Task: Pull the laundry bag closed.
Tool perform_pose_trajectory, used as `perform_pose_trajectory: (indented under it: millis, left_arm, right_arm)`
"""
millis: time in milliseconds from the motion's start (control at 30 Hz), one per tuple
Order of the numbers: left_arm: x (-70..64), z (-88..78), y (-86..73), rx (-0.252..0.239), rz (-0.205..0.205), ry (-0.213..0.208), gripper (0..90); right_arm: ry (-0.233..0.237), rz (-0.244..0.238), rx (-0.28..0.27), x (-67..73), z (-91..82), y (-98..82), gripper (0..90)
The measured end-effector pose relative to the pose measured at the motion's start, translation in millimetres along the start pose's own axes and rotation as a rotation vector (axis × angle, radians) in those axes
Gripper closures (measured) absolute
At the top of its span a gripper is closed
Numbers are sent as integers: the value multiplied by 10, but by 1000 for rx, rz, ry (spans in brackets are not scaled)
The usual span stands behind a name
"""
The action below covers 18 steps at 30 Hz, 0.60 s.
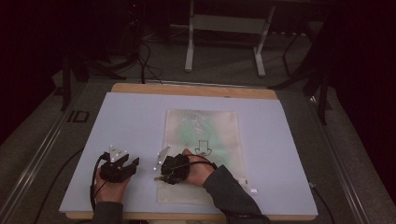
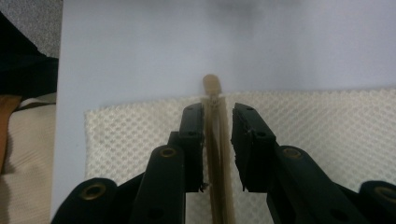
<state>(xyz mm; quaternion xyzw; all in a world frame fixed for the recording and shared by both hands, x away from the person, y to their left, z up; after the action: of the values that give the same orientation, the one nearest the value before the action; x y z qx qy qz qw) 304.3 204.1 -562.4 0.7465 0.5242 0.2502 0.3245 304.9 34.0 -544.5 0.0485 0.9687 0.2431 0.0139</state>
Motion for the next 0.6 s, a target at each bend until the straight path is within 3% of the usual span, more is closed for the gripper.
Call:
perform_pose_trajectory:
  millis: [600]
  left_arm:
    - [6, -4, -1, -1, -5, -3, 539]
  right_arm:
    - [11, -16, 23, 29, 215, 218, 758]
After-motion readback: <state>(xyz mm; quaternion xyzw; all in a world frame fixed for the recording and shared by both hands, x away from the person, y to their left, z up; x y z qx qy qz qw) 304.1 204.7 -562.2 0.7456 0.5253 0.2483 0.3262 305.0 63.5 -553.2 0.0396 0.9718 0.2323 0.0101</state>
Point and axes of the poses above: each handheld gripper's, and its own axes: z roughly forward along the jaws, y roughly out of its top, x roughly to its left, the point moved 6 cm from there along z, roughly forward along the jaws, and after that the axes turned 4 degrees about z, right-handed, at the moved point
